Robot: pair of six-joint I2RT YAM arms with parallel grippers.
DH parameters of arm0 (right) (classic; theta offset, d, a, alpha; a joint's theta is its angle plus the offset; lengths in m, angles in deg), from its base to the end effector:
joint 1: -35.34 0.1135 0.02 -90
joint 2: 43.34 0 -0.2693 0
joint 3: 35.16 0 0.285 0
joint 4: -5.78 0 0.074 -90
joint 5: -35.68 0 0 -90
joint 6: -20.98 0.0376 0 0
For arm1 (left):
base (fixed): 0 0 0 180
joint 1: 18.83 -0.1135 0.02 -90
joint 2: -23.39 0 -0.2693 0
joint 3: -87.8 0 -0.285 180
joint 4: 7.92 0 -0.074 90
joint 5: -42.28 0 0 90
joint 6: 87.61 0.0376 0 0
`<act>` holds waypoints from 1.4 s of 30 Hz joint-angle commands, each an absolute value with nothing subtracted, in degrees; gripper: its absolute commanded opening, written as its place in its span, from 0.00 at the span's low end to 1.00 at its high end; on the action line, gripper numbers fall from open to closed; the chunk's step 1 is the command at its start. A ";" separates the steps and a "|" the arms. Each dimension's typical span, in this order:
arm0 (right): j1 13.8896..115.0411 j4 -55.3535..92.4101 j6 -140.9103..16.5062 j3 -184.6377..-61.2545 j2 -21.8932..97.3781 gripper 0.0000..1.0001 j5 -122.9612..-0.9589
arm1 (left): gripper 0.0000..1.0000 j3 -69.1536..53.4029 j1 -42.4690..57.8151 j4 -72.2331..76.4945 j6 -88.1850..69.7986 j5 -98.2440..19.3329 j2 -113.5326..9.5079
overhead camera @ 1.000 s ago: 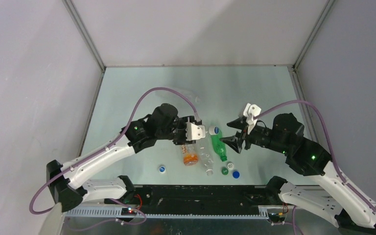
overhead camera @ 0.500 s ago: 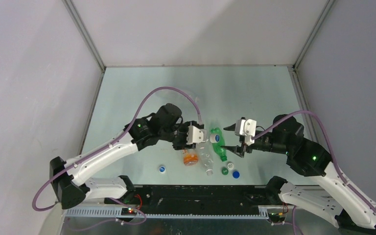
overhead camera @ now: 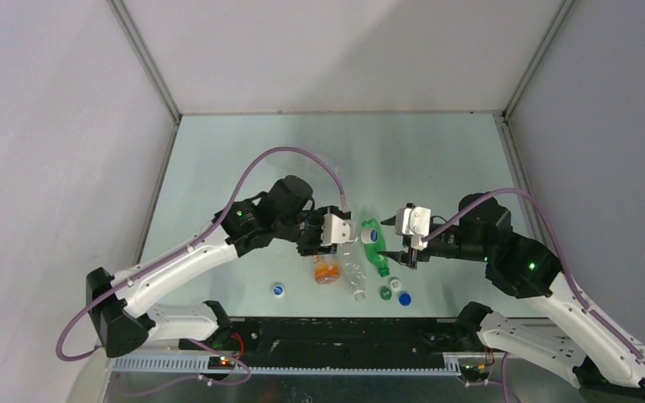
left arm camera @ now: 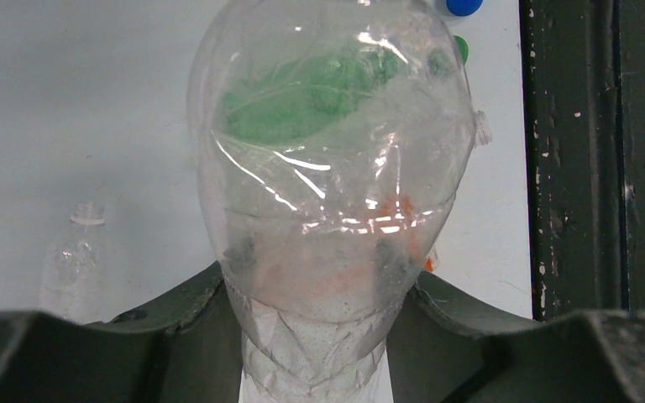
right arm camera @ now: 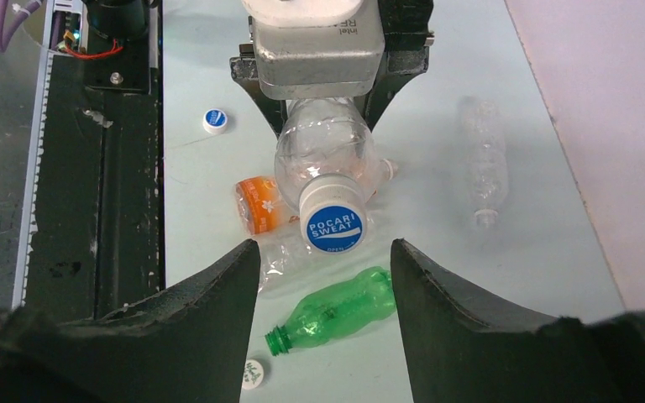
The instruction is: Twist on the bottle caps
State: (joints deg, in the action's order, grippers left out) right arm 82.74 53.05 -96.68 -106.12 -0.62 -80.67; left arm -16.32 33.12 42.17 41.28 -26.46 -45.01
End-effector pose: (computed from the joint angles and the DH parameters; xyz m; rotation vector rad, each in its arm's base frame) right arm 0.1062 0.1401 0.3959 -1.4065 1.3114 0.6692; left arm 0.1641 -0.2318 0.3272 1.7755 1.4830 -0.5450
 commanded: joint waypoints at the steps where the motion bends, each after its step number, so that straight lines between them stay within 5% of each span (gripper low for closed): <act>1: 82.23 52.31 -98.02 -107.31 -0.36 0.60 -81.23 | 0.03 -13.49 32.88 41.55 41.45 -25.38 -45.73; 21: 78.66 49.53 -98.88 -107.28 1.32 0.58 -88.34 | 0.03 -11.39 32.93 42.80 42.62 -22.93 -48.00; 42: 76.31 48.96 -93.70 -107.28 6.09 0.37 -91.55 | 0.03 -11.00 32.86 42.05 44.06 -22.12 -47.66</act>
State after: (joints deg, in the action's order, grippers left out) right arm 76.83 51.23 -96.48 -106.12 5.33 -90.53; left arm -13.81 33.03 43.81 42.88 -23.97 -48.46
